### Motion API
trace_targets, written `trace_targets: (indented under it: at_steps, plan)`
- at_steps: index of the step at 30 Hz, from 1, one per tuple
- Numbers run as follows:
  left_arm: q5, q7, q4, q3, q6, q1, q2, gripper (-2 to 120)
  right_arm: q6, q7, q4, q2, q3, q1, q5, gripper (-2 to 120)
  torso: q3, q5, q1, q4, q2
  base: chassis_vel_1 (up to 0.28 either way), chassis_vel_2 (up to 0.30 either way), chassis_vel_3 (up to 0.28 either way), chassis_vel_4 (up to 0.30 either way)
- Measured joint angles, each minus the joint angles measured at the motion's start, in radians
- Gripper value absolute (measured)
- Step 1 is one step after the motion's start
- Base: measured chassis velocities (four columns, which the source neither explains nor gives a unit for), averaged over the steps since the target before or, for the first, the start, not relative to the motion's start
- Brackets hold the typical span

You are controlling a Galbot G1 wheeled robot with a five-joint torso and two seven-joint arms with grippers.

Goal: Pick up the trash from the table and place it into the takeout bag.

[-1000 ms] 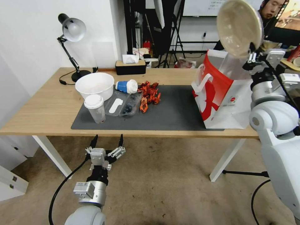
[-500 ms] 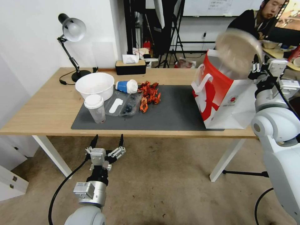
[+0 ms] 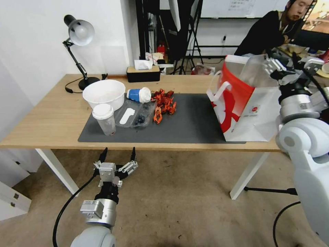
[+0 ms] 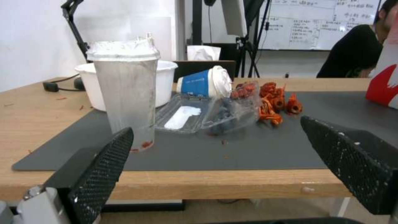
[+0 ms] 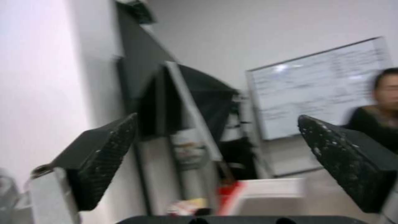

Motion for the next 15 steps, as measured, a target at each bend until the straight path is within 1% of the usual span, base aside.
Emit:
trace_targets:
  at_steps: [1,2,3,4,5,7,8,9,10,12,13,14,15]
  plan:
    - [0.000,0.000,0.000,0.000,0.000,0.000,0.000,100,0.000,0.000,0.000,0.000,0.000,0.000,0.000,99,0.000,0.0000,0.000,0.0000,0.000,0.000,0.000,0.000,0.000]
    - [0.000,0.000,0.000,0.000,-0.001,0.000,0.001,100,0.023,-0.040,0.019,0.002,-0.009,-0.028,0.000,100,0.000,0.0001,0.000,0.0000,0.000,0.000,0.000,0.000,0.000]
    - [0.000,0.000,0.000,0.000,-0.001,0.001,0.001,100,0.030,-0.051,0.024,0.003,-0.012,-0.038,-0.003,100,0.000,0.0002,0.000,0.0000,0.000,0.000,0.000,0.000,0.000]
    - [0.000,0.000,-0.001,0.000,-0.003,0.002,0.003,100,0.050,-0.095,0.050,0.009,-0.027,-0.090,-0.043,100,0.000,0.0000,0.000,0.0000,0.000,0.000,0.000,0.000,0.000]
    - [0.000,0.000,-0.001,-0.001,-0.004,0.002,0.003,100,0.058,-0.115,0.060,0.013,-0.035,-0.120,-0.077,100,0.000,0.0001,0.000,0.0000,0.000,0.000,0.000,0.000,0.000]
    - [0.000,0.000,-0.001,0.000,-0.005,0.002,0.003,100,0.065,-0.126,0.063,0.016,-0.039,-0.137,-0.102,100,0.000,0.0002,0.000,0.0000,0.000,0.000,0.000,0.000,0.000]
    - [0.000,0.000,-0.001,-0.001,-0.008,0.003,0.003,100,0.085,-0.149,0.068,0.026,-0.049,-0.181,-0.175,100,0.000,0.0001,0.000,-0.0002,0.000,0.000,0.000,0.000,0.000]
    - [0.000,0.000,-0.001,-0.001,-0.009,0.003,0.004,100,0.093,-0.152,0.068,0.033,-0.054,-0.212,-0.226,100,0.000,0.0001,0.000,0.0002,0.000,0.000,0.000,0.000,0.000]
    - [0.000,0.000,-0.001,-0.001,-0.009,0.003,0.004,100,0.093,-0.152,0.068,0.033,-0.054,-0.212,-0.226,100,0.000,0.0001,0.000,0.0002,0.000,0.000,0.000,0.000,0.000]
    - [0.000,-0.001,-0.001,-0.001,-0.011,0.003,0.005,100,0.112,-0.153,0.068,0.044,-0.059,-0.270,-0.306,100,0.000,0.0003,0.000,-0.0001,0.000,0.000,0.000,0.000,0.000]
    - [-0.001,-0.001,0.001,-0.001,-0.012,0.003,0.006,100,0.117,-0.139,0.070,0.053,-0.063,-0.322,-0.374,100,0.000,0.0001,0.000,0.0000,0.000,0.000,0.000,0.000,0.000]
    - [-0.001,-0.001,0.001,-0.001,-0.012,0.003,0.006,100,0.117,-0.139,0.070,0.053,-0.063,-0.322,-0.374,100,0.000,0.0001,0.000,0.0000,0.000,0.000,0.000,0.000,0.000]
    - [-0.002,-0.001,0.002,-0.002,-0.013,0.003,0.006,100,0.118,-0.126,0.072,0.059,-0.066,-0.358,-0.410,100,0.000,0.0003,0.000,-0.0001,0.000,0.000,0.000,0.000,0.000]
